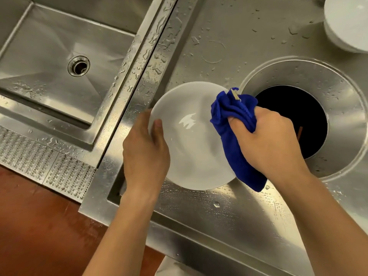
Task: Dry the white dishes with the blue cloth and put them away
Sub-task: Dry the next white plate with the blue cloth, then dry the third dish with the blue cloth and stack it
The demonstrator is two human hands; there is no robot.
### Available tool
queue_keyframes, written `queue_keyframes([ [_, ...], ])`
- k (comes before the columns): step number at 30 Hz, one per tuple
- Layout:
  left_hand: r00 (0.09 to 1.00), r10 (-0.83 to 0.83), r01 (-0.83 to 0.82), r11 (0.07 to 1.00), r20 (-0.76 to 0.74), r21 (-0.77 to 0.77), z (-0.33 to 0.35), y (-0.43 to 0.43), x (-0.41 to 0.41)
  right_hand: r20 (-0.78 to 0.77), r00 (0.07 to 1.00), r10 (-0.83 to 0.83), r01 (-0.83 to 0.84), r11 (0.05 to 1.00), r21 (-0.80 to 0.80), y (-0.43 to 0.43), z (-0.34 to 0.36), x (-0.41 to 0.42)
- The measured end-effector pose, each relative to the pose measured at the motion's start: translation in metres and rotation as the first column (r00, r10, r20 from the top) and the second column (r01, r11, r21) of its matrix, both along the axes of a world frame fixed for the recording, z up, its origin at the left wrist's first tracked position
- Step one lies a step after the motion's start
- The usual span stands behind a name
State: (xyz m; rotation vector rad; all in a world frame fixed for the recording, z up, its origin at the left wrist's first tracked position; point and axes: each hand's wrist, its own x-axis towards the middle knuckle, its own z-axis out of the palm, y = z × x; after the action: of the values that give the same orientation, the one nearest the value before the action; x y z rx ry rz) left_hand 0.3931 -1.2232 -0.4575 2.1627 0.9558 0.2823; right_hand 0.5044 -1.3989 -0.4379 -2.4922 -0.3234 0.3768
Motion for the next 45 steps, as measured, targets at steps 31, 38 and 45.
queue_keyframes([
  [31,0.979,-0.141,0.134,0.989,-0.149,-0.060,-0.021,0.024,0.020,0.039,0.993,-0.109,0.104,0.986,0.127,0.005,-0.021,-0.015],
  [38,0.977,-0.117,0.105,0.992,-0.177,-0.076,-0.012,0.030,0.013,-0.051,0.995,-0.087,0.096,0.976,0.195,0.011,-0.017,-0.018],
  [45,0.928,-0.233,0.276,0.954,0.289,-0.118,0.075,-0.007,0.084,-0.219,0.906,-0.362,0.423,0.770,0.478,-0.036,0.049,0.015],
])
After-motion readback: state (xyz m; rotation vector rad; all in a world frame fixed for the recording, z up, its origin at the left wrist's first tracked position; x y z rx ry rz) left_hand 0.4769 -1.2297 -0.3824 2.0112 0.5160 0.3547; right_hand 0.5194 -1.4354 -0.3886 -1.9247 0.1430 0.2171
